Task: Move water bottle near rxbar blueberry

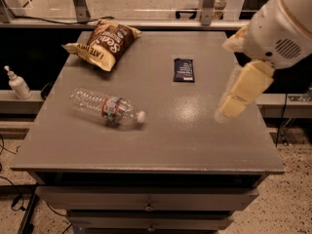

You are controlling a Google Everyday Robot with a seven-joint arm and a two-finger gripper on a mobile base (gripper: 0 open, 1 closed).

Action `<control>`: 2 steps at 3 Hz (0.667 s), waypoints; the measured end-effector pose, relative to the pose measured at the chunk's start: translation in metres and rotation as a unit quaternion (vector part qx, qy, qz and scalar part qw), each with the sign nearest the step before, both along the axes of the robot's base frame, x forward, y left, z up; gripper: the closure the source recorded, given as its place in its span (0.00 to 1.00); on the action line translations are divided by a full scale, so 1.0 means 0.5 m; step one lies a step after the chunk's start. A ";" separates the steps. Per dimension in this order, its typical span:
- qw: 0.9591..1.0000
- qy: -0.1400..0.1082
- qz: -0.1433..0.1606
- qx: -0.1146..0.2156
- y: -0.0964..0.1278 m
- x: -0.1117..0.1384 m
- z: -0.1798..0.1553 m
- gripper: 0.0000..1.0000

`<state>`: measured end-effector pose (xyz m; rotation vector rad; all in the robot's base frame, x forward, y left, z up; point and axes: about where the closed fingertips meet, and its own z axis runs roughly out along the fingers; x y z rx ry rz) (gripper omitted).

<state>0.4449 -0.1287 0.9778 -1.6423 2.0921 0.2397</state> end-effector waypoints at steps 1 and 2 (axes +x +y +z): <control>0.996 0.001 0.033 0.079 0.131 -0.009 0.004 0.00; 0.988 0.000 0.055 0.143 0.229 -0.027 -0.005 0.00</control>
Offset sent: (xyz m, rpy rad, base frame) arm -0.0216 0.1737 -0.0152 0.4606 0.0115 0.1595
